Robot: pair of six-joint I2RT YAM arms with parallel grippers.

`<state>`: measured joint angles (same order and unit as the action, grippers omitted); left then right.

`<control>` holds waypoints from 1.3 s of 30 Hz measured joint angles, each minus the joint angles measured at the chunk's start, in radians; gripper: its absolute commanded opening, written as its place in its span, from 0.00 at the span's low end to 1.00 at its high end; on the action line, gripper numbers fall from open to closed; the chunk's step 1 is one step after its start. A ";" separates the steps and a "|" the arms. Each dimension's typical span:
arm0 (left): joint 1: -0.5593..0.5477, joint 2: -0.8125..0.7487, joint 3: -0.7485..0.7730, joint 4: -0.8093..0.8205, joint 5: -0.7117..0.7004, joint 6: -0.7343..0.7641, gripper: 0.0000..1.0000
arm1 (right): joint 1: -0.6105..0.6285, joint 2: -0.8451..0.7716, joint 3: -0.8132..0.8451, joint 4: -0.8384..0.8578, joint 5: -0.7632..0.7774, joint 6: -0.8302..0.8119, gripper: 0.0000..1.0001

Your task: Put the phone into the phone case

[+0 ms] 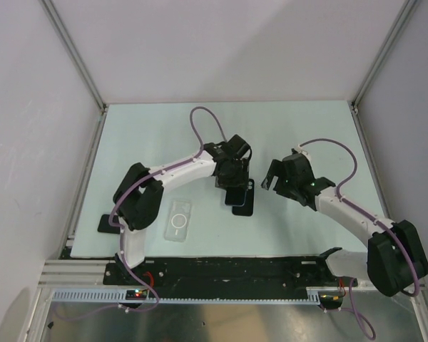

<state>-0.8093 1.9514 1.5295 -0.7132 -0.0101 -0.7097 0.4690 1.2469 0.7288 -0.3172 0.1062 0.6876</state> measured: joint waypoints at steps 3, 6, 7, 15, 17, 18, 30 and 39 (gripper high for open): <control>-0.025 0.011 0.008 0.000 -0.004 -0.033 0.28 | -0.019 -0.026 -0.013 -0.001 0.008 0.005 0.94; -0.045 0.029 0.008 -0.003 -0.012 -0.066 0.28 | -0.043 -0.063 -0.029 0.000 0.014 0.016 0.94; -0.049 0.034 0.008 -0.004 -0.013 -0.075 0.28 | -0.049 -0.071 -0.032 -0.002 0.015 0.019 0.94; -0.074 0.085 0.023 -0.008 -0.025 -0.125 0.28 | -0.083 -0.095 -0.058 -0.002 0.016 0.020 0.94; -0.077 0.089 0.023 -0.008 -0.032 -0.131 0.28 | -0.083 -0.095 -0.061 -0.003 0.013 0.020 0.94; -0.077 0.091 0.023 -0.008 -0.034 -0.134 0.28 | -0.083 -0.095 -0.061 -0.002 0.011 0.020 0.94; -0.084 0.130 0.073 -0.017 -0.040 -0.139 0.29 | -0.083 -0.095 -0.061 0.003 -0.010 0.020 0.94; -0.090 0.143 0.089 -0.036 -0.058 -0.139 0.38 | -0.083 -0.095 -0.061 0.011 -0.017 0.020 0.94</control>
<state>-0.8993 2.0949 1.6188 -0.7494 -0.0681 -0.8486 0.3859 1.1515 0.6674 -0.3058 0.0891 0.7074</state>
